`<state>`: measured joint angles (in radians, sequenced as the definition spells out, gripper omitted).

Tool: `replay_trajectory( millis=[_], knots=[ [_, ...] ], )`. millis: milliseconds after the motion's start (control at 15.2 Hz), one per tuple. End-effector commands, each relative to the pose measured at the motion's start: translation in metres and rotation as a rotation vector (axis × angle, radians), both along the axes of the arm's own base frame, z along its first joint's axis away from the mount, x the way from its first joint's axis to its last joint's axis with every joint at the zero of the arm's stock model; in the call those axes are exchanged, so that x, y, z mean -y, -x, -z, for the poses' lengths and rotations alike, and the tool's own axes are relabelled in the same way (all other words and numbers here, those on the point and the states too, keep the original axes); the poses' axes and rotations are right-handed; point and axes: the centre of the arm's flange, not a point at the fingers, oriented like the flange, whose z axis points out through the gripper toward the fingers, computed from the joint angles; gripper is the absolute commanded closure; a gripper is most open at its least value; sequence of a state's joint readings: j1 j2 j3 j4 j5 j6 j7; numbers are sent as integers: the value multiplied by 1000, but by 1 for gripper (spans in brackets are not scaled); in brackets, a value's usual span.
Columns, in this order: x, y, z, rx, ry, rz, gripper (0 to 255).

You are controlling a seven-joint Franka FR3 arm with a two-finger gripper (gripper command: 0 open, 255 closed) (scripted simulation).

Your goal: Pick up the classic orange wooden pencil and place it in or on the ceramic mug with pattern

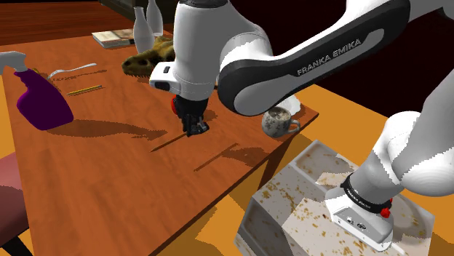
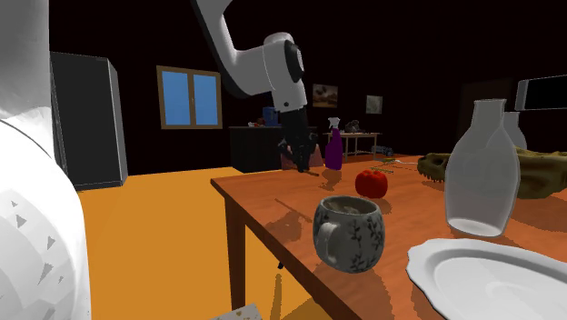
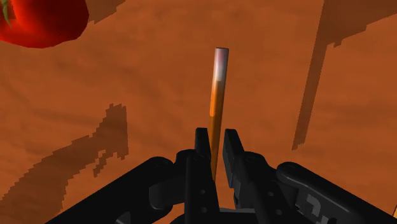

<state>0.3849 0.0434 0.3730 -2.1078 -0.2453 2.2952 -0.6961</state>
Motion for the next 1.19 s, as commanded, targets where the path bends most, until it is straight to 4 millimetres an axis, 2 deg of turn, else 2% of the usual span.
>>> replay_trajectory(
  millis=[0, 1122],
  knots=[
    [0, 0, -11, 0, 0, 0, 255],
    [0, 0, -98, 0, 0, 0, 255]
  ],
)
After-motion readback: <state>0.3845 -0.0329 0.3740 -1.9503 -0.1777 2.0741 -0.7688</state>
